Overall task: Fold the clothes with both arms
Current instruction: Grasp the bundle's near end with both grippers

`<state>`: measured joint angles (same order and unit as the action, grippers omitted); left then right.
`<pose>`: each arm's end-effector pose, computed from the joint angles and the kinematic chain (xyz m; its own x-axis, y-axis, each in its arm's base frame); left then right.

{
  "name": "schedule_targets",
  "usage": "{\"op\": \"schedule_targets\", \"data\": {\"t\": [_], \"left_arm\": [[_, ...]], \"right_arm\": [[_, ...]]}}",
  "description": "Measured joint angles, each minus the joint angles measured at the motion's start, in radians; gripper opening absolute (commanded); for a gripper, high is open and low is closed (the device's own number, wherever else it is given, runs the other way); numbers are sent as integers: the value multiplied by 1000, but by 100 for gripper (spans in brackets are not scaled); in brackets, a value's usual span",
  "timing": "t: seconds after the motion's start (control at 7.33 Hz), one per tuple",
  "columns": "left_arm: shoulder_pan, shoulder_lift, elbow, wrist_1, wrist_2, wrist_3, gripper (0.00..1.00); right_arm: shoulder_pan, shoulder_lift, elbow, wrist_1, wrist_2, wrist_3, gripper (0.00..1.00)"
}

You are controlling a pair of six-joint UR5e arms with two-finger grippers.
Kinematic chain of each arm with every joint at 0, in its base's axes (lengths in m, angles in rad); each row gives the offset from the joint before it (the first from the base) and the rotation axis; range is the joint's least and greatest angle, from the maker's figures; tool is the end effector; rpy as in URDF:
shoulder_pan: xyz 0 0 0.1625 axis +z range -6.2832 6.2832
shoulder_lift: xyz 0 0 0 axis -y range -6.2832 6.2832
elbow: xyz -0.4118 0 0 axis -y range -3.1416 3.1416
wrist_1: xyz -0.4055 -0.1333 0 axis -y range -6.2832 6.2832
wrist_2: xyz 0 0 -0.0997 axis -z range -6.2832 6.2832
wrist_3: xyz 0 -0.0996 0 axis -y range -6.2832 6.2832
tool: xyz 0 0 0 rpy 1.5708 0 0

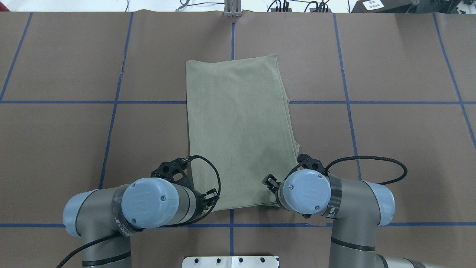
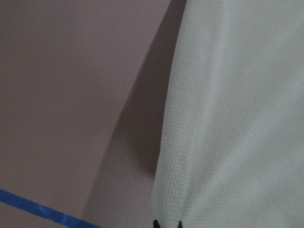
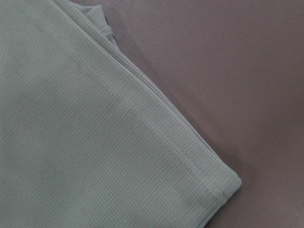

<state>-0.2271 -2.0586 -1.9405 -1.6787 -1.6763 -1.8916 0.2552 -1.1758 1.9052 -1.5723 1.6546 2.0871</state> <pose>0.5535 -0.2540 0.1940 0.4822 -0.4333 -0.7614 0.3073 0.8976 -0.3162 -0.5502 -0.2727 0.2801 0.5306 0.6468 0.5477 -0.5285 0.7577 -0.3828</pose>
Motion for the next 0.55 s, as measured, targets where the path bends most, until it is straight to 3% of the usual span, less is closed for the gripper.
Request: {"op": "schedule_targets", "data": {"t": [0.55], "left_arm": [[1, -2, -2, 2, 1, -1, 0]], "right_arm": [[-15, -1, -9, 0, -1, 2, 98]]}}
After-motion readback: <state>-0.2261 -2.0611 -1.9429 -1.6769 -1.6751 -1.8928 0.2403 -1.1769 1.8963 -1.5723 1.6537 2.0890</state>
